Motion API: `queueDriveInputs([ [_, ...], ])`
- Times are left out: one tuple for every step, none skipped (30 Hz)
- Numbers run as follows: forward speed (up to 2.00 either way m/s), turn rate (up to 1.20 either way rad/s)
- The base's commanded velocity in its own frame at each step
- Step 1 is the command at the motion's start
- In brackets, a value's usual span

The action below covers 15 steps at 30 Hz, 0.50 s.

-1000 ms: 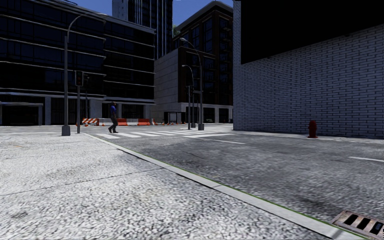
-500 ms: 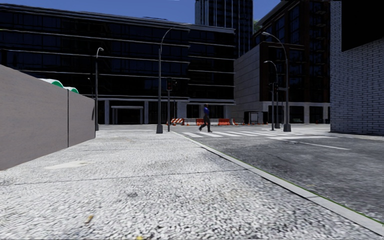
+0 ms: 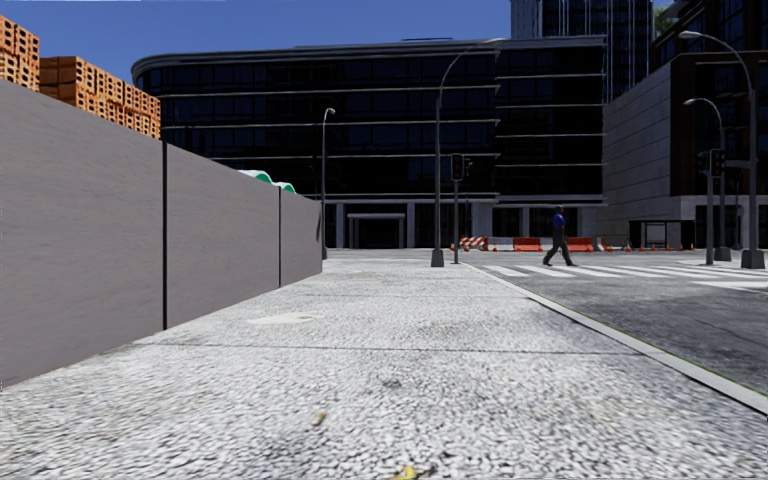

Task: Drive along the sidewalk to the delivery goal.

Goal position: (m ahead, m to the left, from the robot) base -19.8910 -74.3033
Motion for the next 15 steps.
queueDriveInputs([
  [1.16, 0.0],
  [1.16, 0.0],
  [1.26, 0.0],
  [1.4, 0.0],
  [1.49, 0.0],
  [1.49, 0.0],
  [1.52, 0.0],
  [1.55, 0.0],
  [1.55, 0.0],
  [1.55, 0.0],
  [1.55, 0.0],
  [1.56, 0.0],
  [1.56, 0.0],
  [1.56, 0.0],
  [1.56, 0.0],
])
